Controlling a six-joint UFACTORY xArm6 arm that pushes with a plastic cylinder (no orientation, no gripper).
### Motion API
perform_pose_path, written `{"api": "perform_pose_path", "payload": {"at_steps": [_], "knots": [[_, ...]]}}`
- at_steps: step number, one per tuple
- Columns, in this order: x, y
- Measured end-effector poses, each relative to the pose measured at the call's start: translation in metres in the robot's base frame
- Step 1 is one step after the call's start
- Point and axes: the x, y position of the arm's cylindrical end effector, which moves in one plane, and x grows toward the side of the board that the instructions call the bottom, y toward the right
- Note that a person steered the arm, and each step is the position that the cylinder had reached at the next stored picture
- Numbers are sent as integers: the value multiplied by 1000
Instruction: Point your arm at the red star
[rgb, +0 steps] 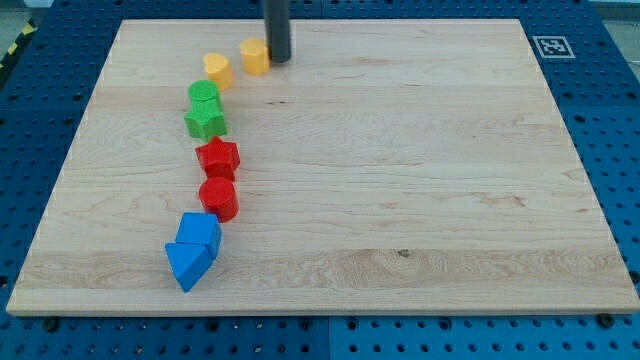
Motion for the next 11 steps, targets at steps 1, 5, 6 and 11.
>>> {"api": "perform_pose_path", "payload": {"at_steps": [1, 5, 6, 11], "knots": [[0, -33], [-6, -21], [2, 40], [203, 49]]}}
